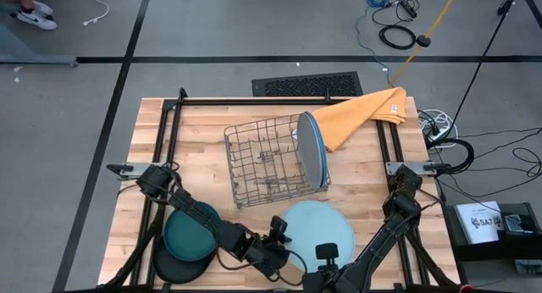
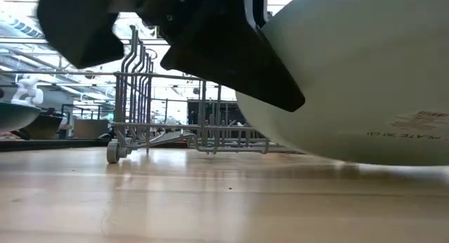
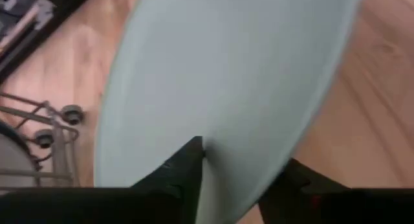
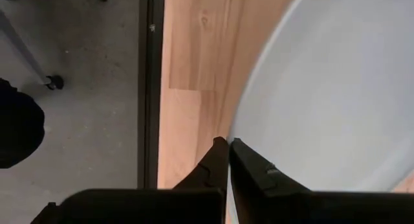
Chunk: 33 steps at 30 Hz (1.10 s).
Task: Sort dishes
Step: Put the light blue plate into the green dish rack
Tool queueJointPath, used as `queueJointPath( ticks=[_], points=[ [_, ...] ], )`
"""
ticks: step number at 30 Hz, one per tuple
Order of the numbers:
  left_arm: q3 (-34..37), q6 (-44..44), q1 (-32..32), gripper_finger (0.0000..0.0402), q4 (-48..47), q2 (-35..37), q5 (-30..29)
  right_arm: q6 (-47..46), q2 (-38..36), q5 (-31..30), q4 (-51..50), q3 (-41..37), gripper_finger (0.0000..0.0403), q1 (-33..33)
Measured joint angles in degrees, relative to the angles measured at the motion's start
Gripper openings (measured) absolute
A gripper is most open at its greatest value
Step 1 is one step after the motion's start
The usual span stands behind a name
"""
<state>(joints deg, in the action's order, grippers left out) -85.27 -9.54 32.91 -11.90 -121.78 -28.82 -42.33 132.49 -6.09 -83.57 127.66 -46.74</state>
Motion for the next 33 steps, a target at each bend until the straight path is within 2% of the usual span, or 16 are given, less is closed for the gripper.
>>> queueJointPath(
  ticks=[6,10,14,18,22,26,30,33],
  points=[
    [0.02,-3.94,0.49,0.0019,-1.3,0.0,1.03,-0.43,-0.28,-1.2,-0.15,0.04,0.0,0.0],
    [-0.94,-8.43,2.38,0.001,-2.16,0.0,0.11,-2.69,-0.28,-1.01,0.65,0.09,0.0007,-0.04],
    [-4.42,-10.19,4.53,0.0004,-7.5,0.98,-1.36,-3.92,-0.13,-2.22,1.24,1.78,0.004,-0.43],
    [-9.3,-7.96,6.23,0.0002,-13.0,2.36,-0.25,-2.6,-0.15,-8.98,1.89,7.48,0.0091,-1.61],
    [-14.3,-7.36,7.57,0.0,-16.92,2.49,-0.72,-0.68,-6.47,-15.05,6.37,4.94,0.0141,-3.04],
    [-20.21,-4.15,8.82,0.0,-22.39,2.62,-3.83,4.21,-12.24,-25.94,7.8,4.98,0.0172,-6.17],
    [-25.97,3.47,10.46,0.0,-34.51,2.32,-8.98,11.17,-17.94,-43.95,7.38,5.05,0.0175,-10.87],
    [-29.15,10.68,11.31,0.0,-39.22,4.09,-10.75,15.24,-20.6,-57.82,7.08,5.09,0.0162,-14.85]
  ],
)
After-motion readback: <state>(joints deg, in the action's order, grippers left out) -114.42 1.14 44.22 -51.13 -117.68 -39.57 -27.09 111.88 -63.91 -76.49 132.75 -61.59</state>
